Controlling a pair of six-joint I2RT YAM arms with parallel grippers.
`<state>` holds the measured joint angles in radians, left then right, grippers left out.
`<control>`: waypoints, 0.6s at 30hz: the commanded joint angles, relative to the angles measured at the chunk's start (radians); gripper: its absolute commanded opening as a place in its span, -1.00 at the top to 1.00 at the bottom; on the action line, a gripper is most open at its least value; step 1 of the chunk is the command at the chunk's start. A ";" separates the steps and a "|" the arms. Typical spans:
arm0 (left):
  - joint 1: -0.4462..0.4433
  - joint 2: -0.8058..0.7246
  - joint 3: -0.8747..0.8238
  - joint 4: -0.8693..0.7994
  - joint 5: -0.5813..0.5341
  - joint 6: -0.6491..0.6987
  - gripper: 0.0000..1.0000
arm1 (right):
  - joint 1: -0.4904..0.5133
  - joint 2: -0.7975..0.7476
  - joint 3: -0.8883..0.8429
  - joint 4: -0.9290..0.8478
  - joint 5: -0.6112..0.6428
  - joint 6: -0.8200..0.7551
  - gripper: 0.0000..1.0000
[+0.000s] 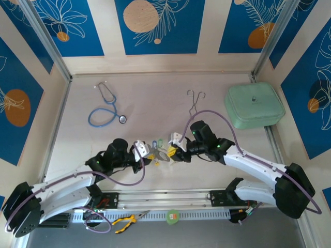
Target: Put the keys on the keyring
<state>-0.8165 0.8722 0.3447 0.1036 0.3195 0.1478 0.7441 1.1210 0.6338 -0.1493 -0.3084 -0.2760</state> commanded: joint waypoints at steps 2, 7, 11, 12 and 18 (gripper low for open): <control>-0.009 -0.021 -0.012 -0.006 -0.045 0.021 1.00 | 0.001 0.097 0.121 -0.187 0.200 0.364 0.48; -0.009 0.006 -0.005 -0.012 -0.017 0.022 1.00 | 0.008 0.273 0.295 -0.514 0.283 0.585 0.41; -0.010 0.032 0.007 -0.021 0.001 0.029 1.00 | 0.033 0.363 0.359 -0.654 0.301 0.643 0.36; -0.010 0.035 0.010 -0.024 0.004 0.030 1.00 | 0.040 0.381 0.365 -0.671 0.299 0.653 0.34; -0.011 0.027 0.007 -0.025 0.002 0.031 1.00 | 0.093 0.501 0.390 -0.718 0.315 0.668 0.27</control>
<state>-0.8165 0.9073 0.3431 0.0841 0.3054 0.1654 0.8173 1.5826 0.9890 -0.7761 -0.0097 0.3504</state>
